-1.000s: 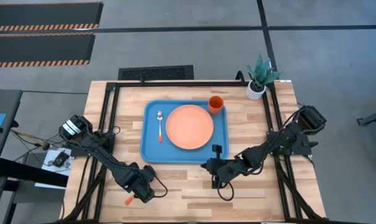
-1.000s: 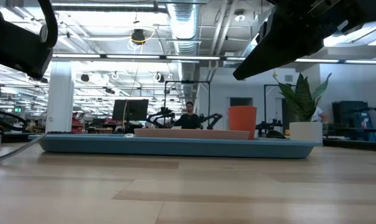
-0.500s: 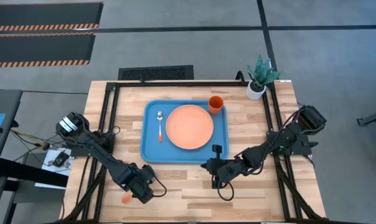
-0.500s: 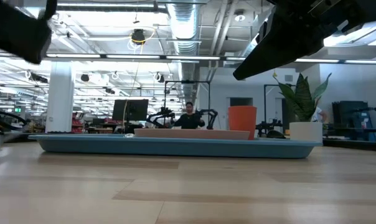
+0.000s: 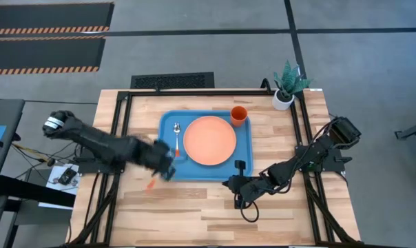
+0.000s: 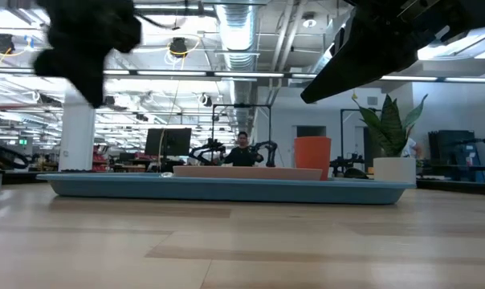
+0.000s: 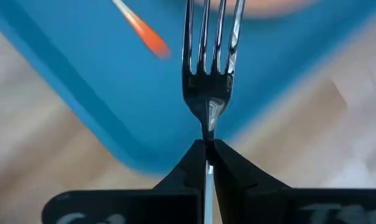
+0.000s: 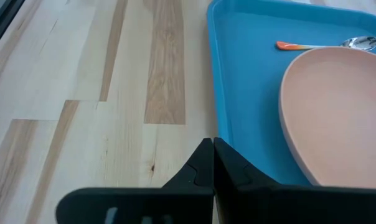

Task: Pick and place plate/cup/fork/spoon on tray
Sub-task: Put the orange fork on the blue tray to the left of the orange spoon

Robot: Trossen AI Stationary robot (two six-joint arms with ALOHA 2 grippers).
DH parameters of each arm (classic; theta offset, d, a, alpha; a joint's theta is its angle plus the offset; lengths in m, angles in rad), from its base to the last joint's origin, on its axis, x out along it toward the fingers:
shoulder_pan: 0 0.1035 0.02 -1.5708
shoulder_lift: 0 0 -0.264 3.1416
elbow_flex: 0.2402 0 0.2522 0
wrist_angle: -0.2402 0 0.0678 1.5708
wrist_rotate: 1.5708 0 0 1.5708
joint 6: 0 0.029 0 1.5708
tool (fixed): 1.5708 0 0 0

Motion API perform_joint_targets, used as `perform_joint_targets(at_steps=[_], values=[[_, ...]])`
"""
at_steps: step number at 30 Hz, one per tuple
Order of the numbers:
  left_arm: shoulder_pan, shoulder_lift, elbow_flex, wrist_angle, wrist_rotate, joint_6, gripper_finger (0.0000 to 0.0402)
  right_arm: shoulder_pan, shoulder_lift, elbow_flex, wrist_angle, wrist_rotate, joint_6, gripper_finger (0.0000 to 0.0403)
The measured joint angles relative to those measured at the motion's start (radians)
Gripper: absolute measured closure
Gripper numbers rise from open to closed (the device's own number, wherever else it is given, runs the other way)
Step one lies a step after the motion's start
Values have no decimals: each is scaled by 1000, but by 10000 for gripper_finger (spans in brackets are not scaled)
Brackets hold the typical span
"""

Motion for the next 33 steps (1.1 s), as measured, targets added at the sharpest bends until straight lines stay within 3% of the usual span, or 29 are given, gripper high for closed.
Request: perform_joint_targets(at_steps=[7, 13, 23, 33], values=[[364, -38, -106, 158, 50, 207, 401, 0, 0, 0, -1, 0, 0, 391], [528, -38, -129, 247, 92, 270, 401, 0, 0, 0, -11, -2, 39, 391], [578, -1, -129, 236, 41, 267, 401, 7, 0, 0, -22, -3, 48, 391], [576, 7, -144, 241, -10, 79, 401, -17, 0, 0, -67, -31, 130, 391]])
